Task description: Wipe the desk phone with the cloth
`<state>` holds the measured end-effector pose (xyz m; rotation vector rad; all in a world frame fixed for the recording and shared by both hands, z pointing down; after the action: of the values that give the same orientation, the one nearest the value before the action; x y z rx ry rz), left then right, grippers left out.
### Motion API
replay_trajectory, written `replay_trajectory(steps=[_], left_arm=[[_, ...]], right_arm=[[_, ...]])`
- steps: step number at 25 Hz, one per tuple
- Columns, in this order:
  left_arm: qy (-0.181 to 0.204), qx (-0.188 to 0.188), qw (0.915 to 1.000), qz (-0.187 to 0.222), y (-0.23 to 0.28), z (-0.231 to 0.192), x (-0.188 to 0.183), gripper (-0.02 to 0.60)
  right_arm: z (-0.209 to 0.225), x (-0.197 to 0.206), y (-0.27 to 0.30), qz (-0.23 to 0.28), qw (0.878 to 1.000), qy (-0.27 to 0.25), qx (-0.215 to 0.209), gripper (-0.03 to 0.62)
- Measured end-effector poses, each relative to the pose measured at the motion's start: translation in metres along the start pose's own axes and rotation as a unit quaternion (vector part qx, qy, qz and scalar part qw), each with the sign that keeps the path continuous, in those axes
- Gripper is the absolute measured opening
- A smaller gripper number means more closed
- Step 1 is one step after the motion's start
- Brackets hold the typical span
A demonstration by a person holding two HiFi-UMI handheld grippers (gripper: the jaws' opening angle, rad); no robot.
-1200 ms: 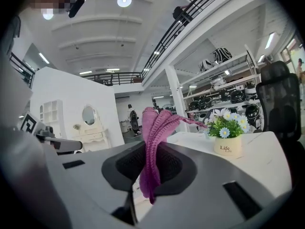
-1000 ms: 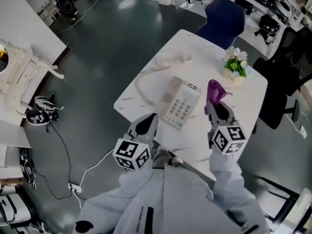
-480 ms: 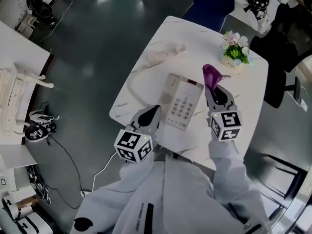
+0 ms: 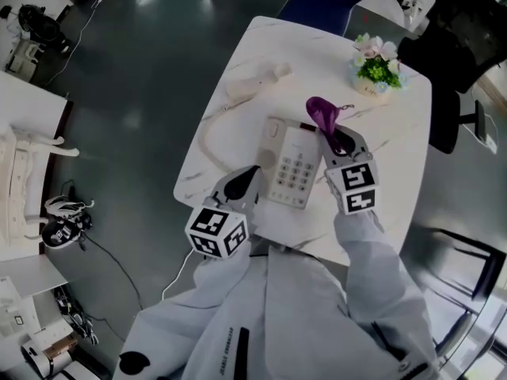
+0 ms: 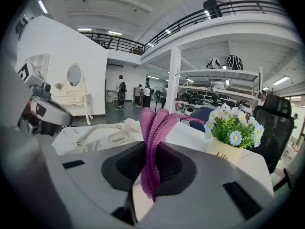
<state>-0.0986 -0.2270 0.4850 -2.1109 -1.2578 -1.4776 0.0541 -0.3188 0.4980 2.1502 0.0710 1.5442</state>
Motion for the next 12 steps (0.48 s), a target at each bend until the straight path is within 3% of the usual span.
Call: replay_trajectory(steps=[12], left_arm=[[0.016, 0.028, 0.9992, -0.023, 0.005, -0.011, 0.005, -0.003]], right_arm=[[-0.021, 0.016, 0.003, -0.046, 0.999, -0.001, -0.018, 0.04]])
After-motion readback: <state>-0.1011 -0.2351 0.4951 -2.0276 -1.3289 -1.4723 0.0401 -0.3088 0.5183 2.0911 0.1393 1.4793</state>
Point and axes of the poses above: the fingertips, and each gripper's own axes: y forward along the fingers, z to its right, x out of its underside, the point moved 1 cm from there along -y, backward along the fingers, and after that the axes turned 15 degrees about x, right-handed, at the moved point
